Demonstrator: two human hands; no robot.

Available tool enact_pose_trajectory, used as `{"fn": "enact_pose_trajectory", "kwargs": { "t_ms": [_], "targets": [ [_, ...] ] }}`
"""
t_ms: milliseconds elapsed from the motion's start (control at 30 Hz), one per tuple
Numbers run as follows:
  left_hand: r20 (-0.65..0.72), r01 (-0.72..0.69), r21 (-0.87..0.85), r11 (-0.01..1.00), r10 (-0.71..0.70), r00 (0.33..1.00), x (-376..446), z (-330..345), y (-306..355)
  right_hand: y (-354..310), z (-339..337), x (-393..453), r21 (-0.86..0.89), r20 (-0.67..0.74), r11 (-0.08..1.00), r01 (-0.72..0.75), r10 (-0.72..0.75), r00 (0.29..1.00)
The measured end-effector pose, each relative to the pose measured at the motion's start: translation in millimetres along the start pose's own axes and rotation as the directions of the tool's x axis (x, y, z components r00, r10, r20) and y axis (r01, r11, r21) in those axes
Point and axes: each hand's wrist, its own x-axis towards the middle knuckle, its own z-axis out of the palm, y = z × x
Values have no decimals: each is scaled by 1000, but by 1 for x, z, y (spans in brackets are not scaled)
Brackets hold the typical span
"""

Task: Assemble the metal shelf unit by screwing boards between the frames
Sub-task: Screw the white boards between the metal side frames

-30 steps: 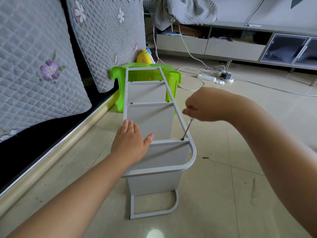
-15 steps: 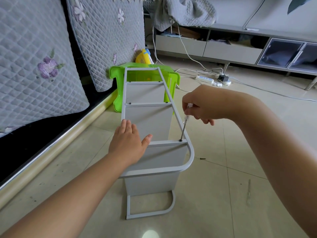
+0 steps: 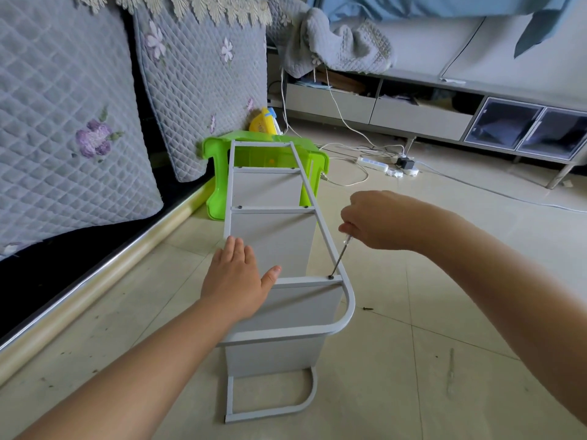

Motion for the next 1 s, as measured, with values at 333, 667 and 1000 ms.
{"fn": "enact_pose_trajectory", "kwargs": {
  "t_ms": [333,667,1000],
  "targets": [
    [-20,-4,-13,1000,3,1000,-2,2,1,-24,-24,-1,-317,137,924,212,-177,975],
    [-37,-7,-15,1000,7,999,-5,3,1,-30,-26,15,90,295,968,-233,198,935],
    [-31,-5,-29,1000,4,1000,-6,4,1,-28,-33,0,-109,217,986,127,-101,971]
  ]
}}
